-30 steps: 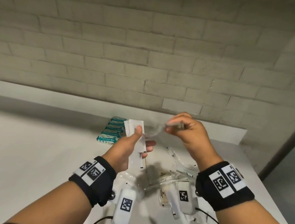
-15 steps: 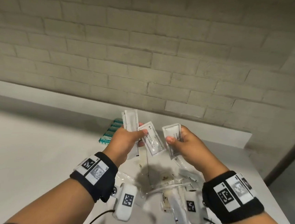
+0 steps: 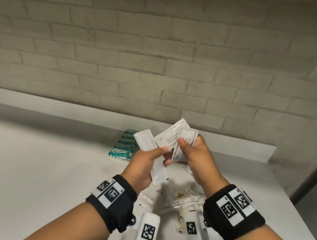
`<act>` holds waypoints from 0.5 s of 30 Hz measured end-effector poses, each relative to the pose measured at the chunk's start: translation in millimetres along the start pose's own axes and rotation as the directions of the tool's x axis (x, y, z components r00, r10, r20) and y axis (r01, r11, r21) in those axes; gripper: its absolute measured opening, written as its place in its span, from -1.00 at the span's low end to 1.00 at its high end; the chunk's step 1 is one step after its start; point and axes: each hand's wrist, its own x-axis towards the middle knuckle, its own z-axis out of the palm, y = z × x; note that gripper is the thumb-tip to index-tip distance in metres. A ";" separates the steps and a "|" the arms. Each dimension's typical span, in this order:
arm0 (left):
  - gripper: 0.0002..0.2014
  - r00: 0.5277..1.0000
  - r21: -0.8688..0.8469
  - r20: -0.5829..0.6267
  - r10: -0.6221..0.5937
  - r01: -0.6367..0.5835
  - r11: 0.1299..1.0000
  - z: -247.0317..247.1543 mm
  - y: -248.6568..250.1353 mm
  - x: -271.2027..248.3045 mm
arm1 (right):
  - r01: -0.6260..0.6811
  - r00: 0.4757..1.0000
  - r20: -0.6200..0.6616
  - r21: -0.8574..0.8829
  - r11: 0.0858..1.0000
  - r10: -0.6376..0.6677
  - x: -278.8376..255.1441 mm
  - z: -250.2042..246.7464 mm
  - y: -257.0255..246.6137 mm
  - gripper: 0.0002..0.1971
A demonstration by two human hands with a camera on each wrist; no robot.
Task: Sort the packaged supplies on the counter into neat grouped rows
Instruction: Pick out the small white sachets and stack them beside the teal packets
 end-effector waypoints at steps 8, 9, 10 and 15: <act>-0.82 0.980 0.275 0.122 -0.156 0.117 0.954 2.5 -16.6 -10.7 | -0.045 0.998 -0.047 0.134 0.990 0.052 6.2 -1.6 1.6 -0.54; -0.84 0.977 0.272 0.112 -0.183 0.147 0.951 1.4 -16.2 -10.8 | -0.036 0.995 -0.084 0.125 0.991 0.047 7.5 -3.3 3.0 -0.56; -0.85 0.975 0.262 0.085 -0.207 0.179 0.948 0.1 -14.4 -10.6 | -0.022 0.991 -0.128 0.108 0.994 0.036 9.2 -5.8 3.9 -0.60; -0.62 0.964 0.106 0.017 -0.265 0.261 0.959 -14.6 -2.0 -7.7 | -0.148 0.967 -0.170 0.231 0.962 0.190 16.3 -24.7 11.8 -0.64</act>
